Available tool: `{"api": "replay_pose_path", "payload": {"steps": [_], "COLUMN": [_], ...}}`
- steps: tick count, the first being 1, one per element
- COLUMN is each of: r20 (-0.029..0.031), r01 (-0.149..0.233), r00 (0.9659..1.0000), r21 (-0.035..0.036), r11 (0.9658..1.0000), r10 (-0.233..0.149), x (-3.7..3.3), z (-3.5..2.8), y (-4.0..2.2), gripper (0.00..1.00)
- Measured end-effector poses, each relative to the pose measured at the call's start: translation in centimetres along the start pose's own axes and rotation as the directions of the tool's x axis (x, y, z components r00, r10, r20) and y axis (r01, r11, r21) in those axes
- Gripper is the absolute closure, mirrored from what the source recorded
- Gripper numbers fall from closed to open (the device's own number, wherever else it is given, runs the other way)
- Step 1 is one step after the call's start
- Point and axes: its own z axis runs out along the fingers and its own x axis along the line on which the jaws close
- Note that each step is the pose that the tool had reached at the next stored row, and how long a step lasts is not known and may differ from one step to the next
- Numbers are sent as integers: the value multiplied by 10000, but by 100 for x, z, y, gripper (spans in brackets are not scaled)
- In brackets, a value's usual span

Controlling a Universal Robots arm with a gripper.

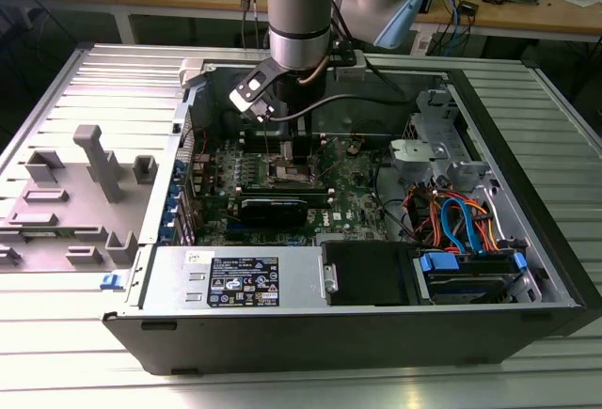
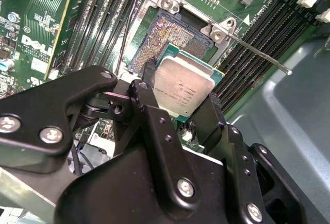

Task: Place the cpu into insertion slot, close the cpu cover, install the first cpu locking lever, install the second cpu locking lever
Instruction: 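Place the cpu into insertion slot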

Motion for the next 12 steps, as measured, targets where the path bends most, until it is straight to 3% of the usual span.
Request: {"api": "replay_pose_path", "payload": {"steps": [12], "r20": [-1], "r01": [0], "r00": [10000], "r21": [0], "r11": [10000], "r10": [0], "x": [0], "z": [5], "y": [0], "gripper": [46]}}
